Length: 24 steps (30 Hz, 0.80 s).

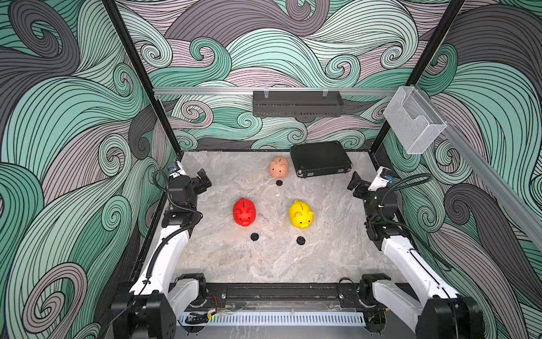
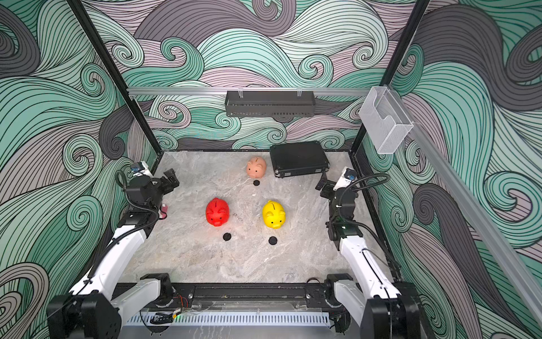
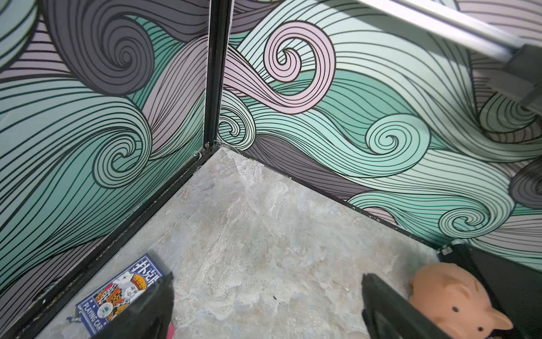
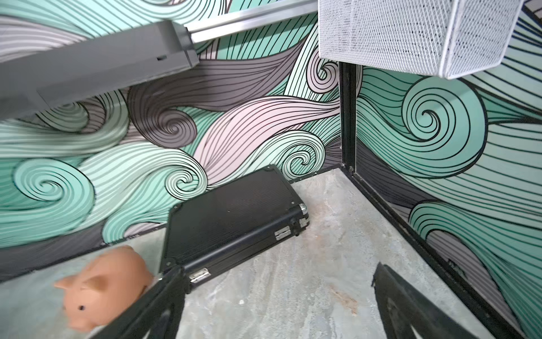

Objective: Close piggy banks
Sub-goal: Turn over the piggy bank at the center of the board.

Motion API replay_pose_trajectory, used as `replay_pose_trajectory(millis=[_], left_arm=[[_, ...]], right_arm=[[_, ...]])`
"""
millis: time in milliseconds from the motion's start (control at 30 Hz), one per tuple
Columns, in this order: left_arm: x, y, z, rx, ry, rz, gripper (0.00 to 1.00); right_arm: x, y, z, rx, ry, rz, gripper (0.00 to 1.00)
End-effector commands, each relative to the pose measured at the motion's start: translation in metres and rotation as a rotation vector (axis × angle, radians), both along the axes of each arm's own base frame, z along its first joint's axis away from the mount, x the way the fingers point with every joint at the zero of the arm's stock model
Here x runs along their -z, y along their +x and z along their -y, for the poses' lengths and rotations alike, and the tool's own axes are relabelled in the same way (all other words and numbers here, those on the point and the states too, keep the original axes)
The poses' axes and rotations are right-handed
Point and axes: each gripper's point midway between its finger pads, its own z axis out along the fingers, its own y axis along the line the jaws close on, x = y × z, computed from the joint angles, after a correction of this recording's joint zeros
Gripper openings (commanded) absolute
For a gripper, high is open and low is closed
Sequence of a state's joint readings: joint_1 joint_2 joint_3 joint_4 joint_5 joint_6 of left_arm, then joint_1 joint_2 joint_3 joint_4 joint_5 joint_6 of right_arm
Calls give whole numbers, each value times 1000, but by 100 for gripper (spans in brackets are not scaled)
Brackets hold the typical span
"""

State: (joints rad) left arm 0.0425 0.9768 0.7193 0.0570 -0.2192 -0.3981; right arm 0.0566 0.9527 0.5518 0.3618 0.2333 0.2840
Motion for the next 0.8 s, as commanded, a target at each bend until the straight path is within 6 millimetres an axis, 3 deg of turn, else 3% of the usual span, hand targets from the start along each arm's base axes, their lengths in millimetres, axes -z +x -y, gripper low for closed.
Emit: replay_pose_trajectory(millis=[0,67,233,367,467,667,767], left_arm=[[8,-25,-4,-79,-140,-33,98],[4,-36,-1,-80,-230,-29,98],[-1,-50,45,188,-250,-132,94],[12,-64,90,425,-339,-224,89],[32,-78,111,513,-447,-298,83],[69,-89,124,540,-527,-376,78],[75,-86,131,567,-540,-392,75]], right_arm=[[19,-10,-10,-49,188,-100,99],[12,-16,-23,-121,221,-90,99],[8,-32,-51,-261,322,-170,99],[14,-43,-79,-395,414,-260,97],[19,-51,-105,-503,462,-338,91],[27,-62,-163,-664,518,-471,84],[31,-66,-194,-739,521,-532,80]])
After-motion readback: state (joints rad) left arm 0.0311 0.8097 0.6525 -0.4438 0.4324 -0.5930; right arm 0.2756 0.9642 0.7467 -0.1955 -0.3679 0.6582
